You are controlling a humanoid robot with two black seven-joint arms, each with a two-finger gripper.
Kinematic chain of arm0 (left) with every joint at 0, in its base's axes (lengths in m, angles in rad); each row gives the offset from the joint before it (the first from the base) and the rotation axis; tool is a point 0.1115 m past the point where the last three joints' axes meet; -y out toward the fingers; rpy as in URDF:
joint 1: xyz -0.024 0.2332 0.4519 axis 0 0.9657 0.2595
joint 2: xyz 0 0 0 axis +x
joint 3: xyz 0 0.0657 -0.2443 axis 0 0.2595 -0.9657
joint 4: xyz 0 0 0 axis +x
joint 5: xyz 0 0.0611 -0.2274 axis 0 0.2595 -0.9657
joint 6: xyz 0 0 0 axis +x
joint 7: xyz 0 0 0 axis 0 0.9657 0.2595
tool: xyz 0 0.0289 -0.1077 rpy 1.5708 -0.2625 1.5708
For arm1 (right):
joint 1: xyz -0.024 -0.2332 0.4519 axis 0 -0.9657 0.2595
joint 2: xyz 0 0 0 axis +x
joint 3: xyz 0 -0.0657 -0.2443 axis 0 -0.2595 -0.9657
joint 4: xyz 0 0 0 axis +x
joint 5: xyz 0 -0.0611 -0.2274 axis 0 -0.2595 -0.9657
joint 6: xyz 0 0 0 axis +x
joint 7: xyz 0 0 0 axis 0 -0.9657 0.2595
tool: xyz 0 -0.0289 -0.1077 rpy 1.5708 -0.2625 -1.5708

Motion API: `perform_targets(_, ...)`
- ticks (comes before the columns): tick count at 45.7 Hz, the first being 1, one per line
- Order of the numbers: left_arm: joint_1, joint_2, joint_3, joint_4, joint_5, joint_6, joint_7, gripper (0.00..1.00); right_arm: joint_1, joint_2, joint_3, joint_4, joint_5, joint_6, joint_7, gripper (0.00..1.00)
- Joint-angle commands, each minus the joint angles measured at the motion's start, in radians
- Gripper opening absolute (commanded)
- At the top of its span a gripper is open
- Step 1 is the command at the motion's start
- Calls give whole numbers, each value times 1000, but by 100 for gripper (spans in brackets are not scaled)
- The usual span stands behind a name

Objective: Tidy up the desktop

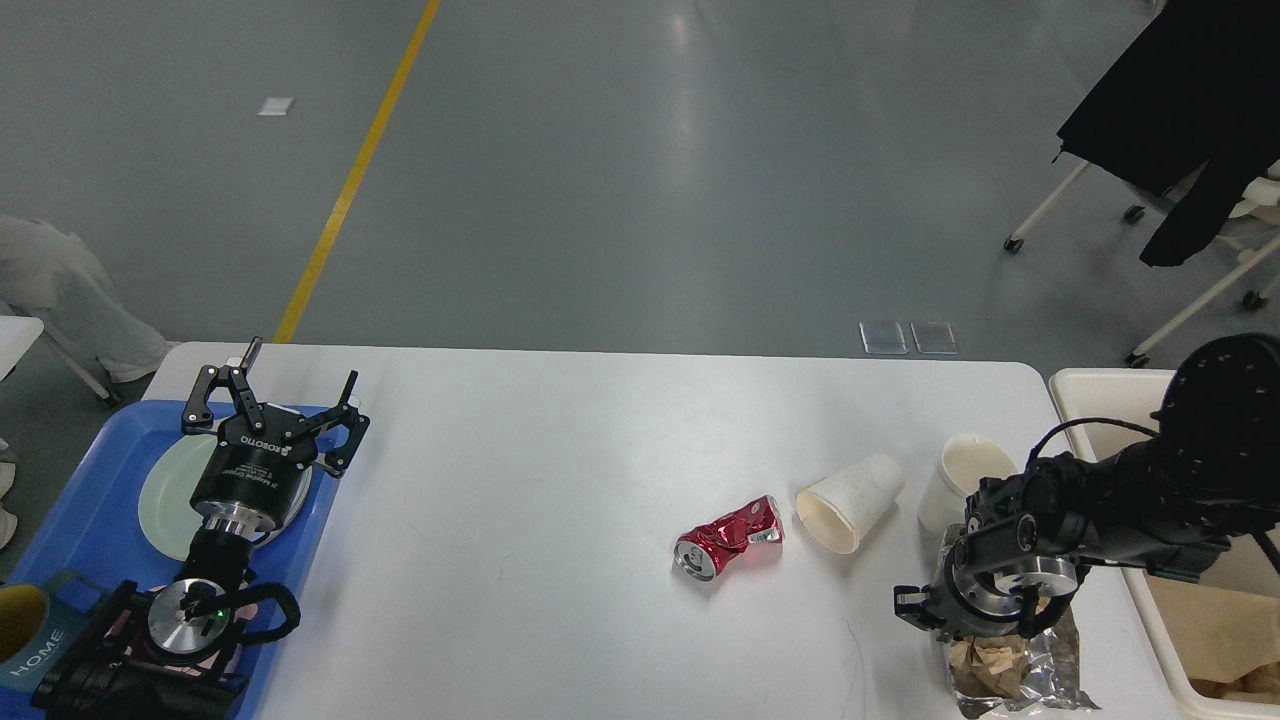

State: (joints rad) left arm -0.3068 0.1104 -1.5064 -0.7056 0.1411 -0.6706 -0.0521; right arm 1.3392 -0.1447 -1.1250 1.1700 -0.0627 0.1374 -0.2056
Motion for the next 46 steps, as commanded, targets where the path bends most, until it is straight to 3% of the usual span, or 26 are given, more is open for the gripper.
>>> perform_targets(1, 0, 0, 0, 0, 0, -1, 0, 97, 3, -1, 1, -3, 1, 2, 0, 0)
perform_targets(21, 0, 0, 0, 0, 0, 0, 0, 97, 72, -65, -13, 66, 1, 99, 0, 0)
perform_targets(31, 0, 0, 0, 0, 0, 0, 0, 97, 196, -141, -26, 209, 1, 126, 2, 0)
perform_targets(46, 0, 0, 0, 0, 0, 0, 0, 97, 492, -233, -136, 329, 3, 413, 5, 0)
